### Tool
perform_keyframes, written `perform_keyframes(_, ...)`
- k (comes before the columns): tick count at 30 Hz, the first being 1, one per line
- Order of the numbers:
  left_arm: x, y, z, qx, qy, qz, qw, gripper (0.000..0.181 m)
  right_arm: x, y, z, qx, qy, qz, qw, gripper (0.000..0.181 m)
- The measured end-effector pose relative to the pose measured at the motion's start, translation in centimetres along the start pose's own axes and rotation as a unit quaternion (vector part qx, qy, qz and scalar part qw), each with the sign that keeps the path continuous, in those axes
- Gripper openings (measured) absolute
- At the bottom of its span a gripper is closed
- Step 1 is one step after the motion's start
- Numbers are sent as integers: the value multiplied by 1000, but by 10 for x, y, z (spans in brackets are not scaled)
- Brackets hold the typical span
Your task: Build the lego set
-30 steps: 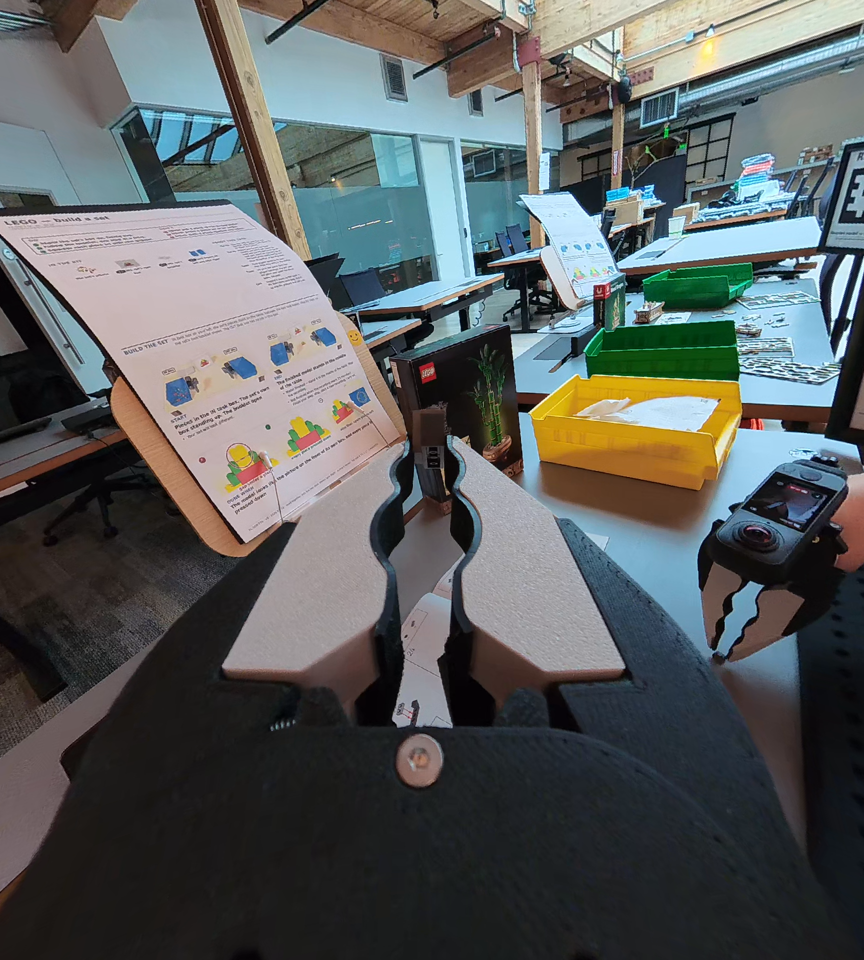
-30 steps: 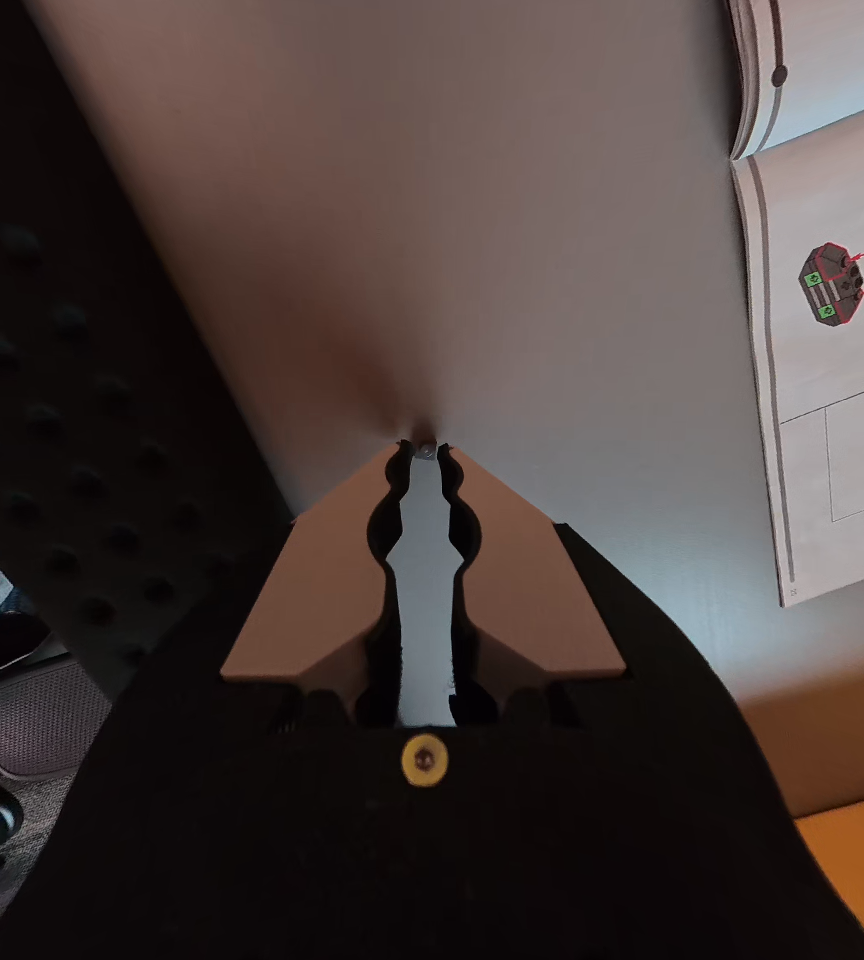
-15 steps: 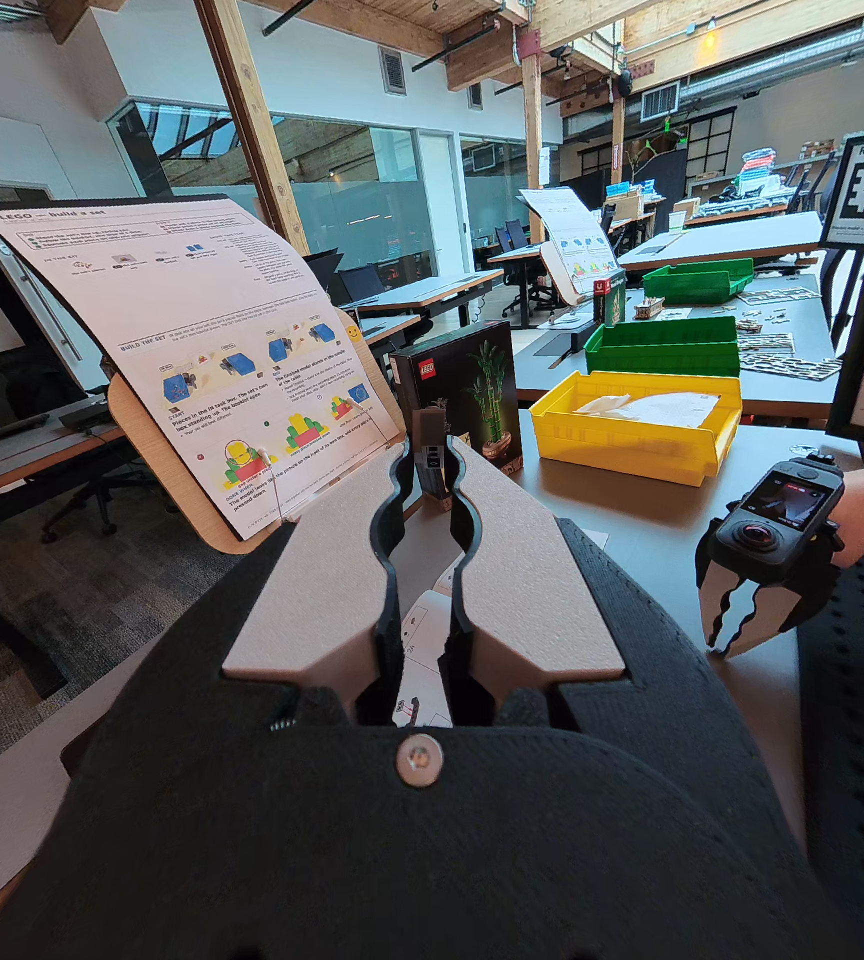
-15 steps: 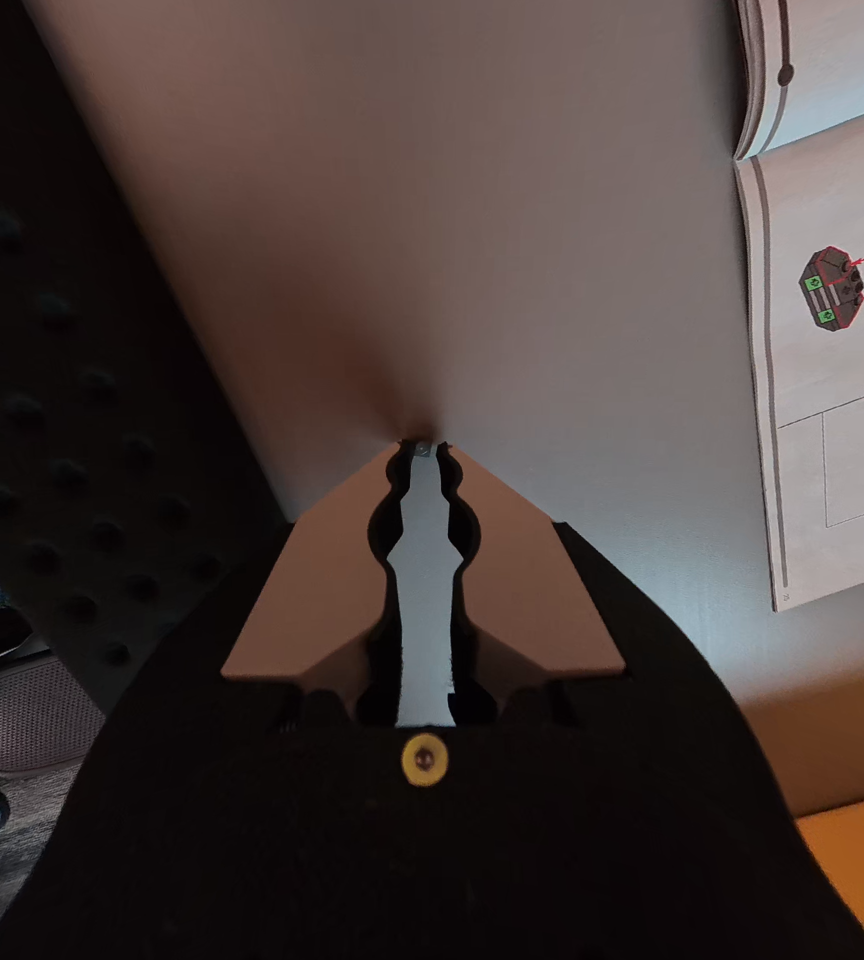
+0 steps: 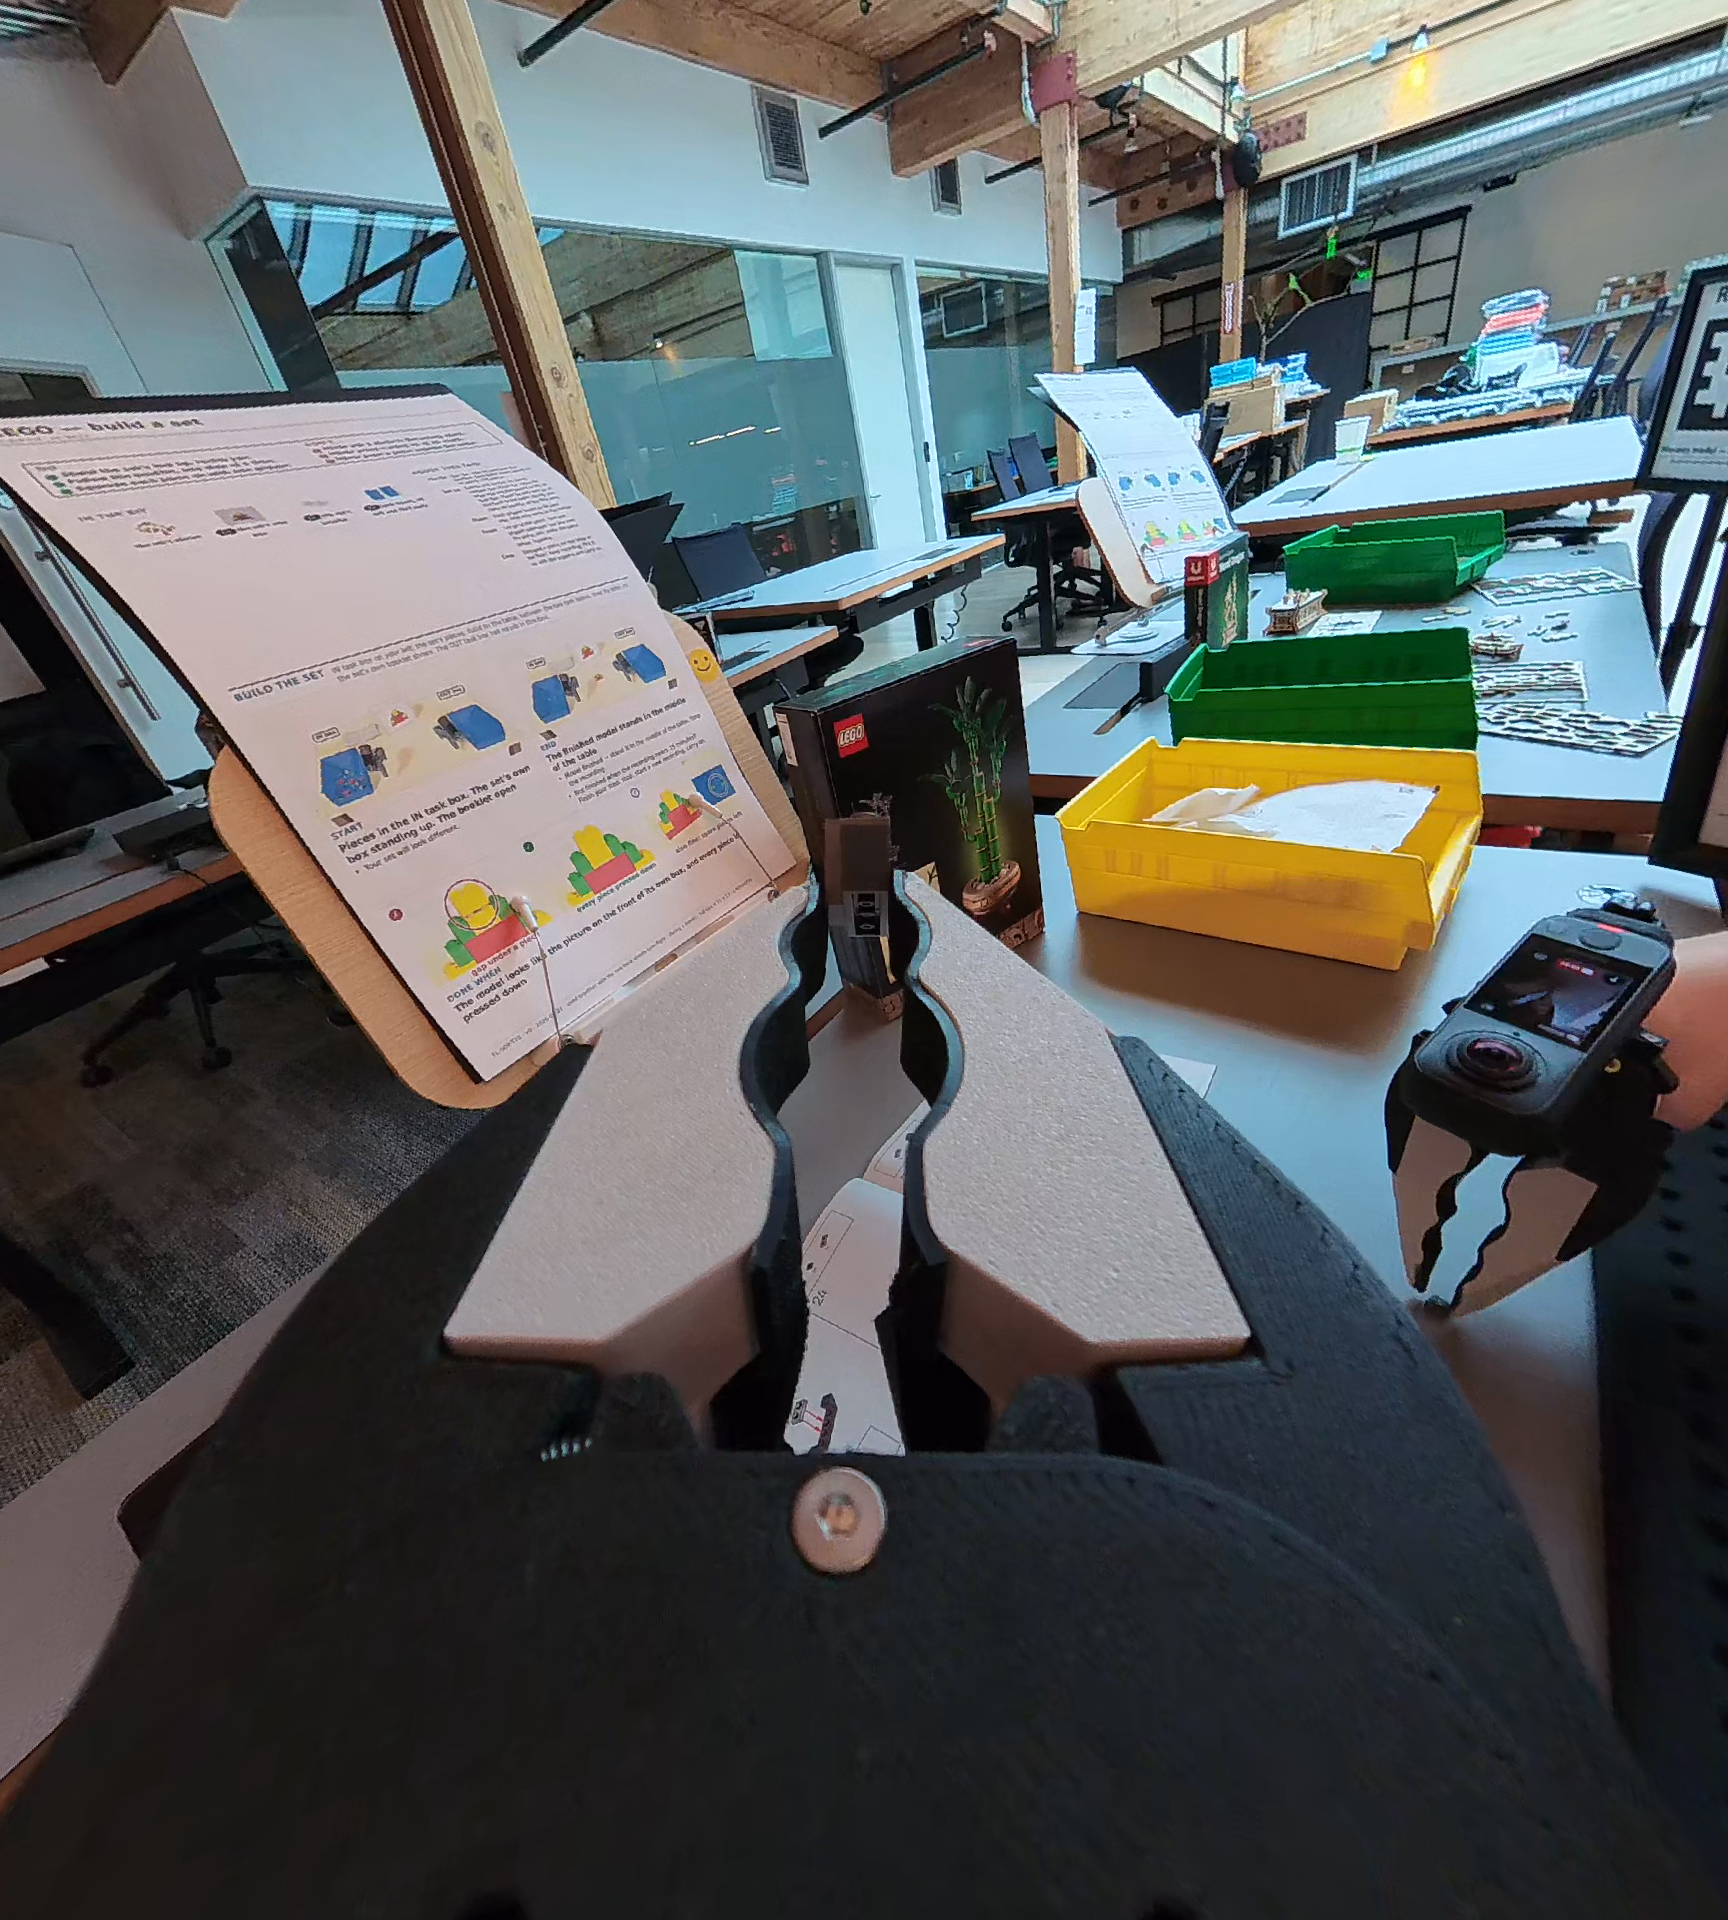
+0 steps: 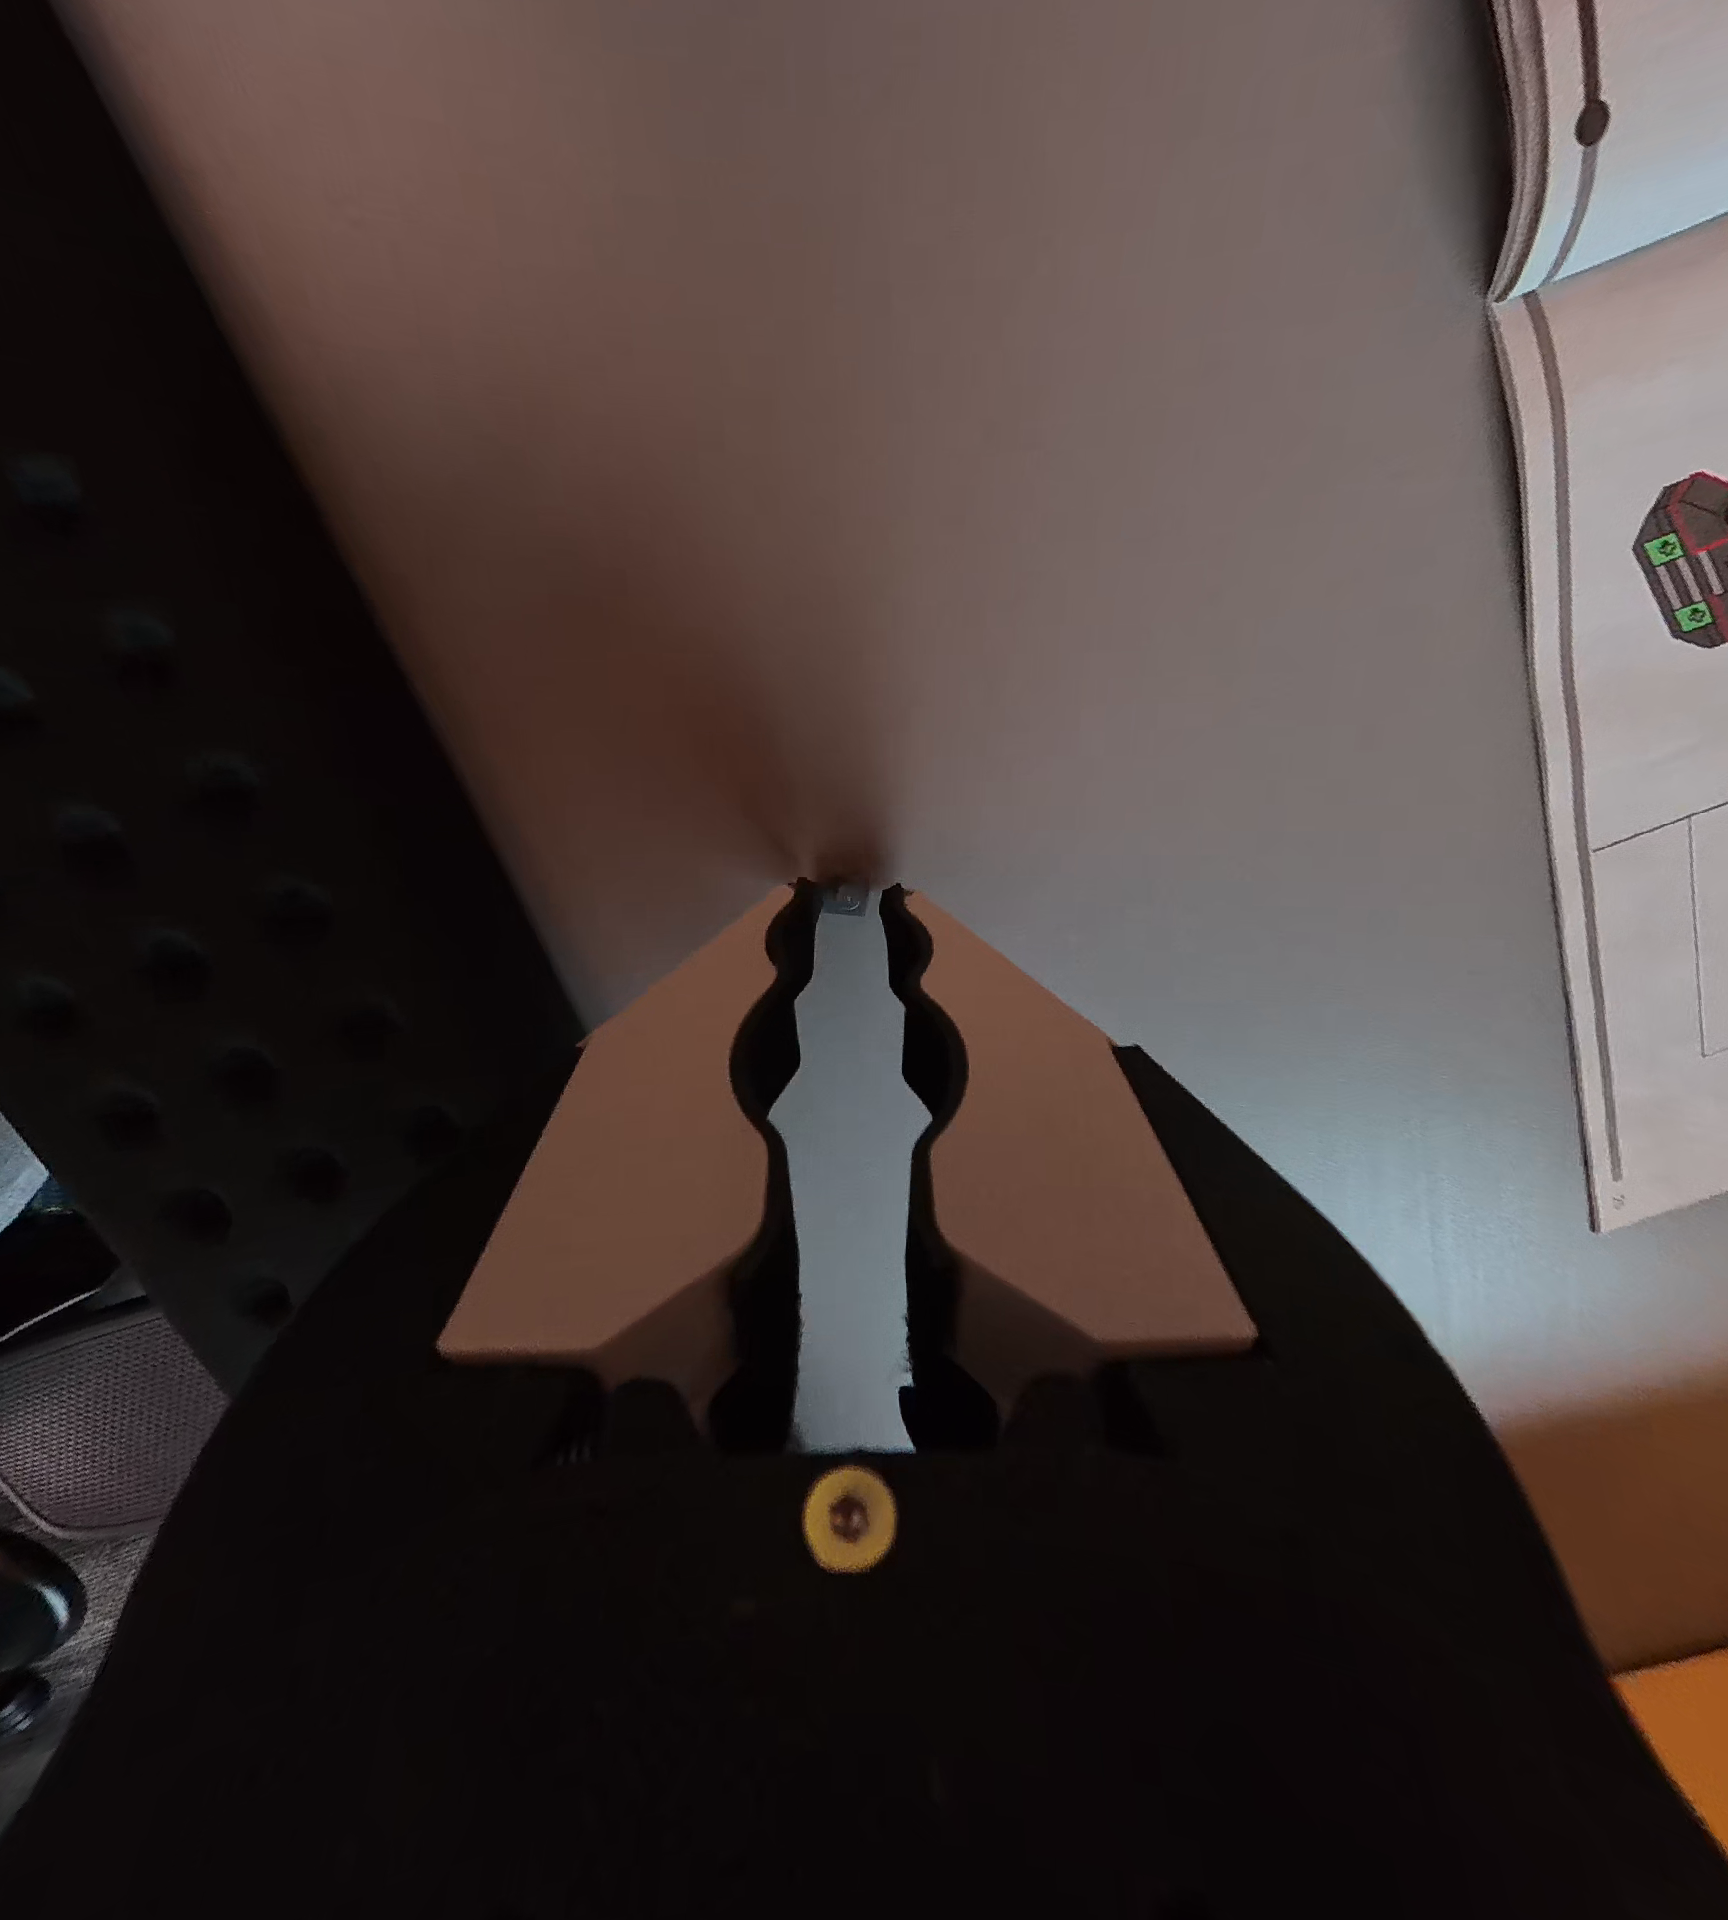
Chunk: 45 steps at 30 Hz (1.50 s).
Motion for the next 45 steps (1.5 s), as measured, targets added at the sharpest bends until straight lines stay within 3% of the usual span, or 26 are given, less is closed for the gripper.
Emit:
perform_keyframes(36,1,-2,-1,-4,-7,-2,1000,8,-2,-2,-1,-29,-20,1,999,6)
perform_keyframes(39,5,-4,0,-20,-42,11,999,9,-20,3,2,-42,-34,32,998,6)
perform_keyframes(41,10,-7,3,-37,-92,28,995,8,-48,13,6,-54,-52,65,995,6)
perform_keyframes(45,24,-14,9,-97,-189,56,975,9,-148,56,5,-95,-109,166,975,6)
Point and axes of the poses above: each gripper's, where its closed fingertips meet, x out along the fingers, y out of its top, z = x × y across the jaws, the point moved 10 cm from there along -x, back along the fingers, and after that the axes turned 11 degrees about y, right-handed, at the moved point
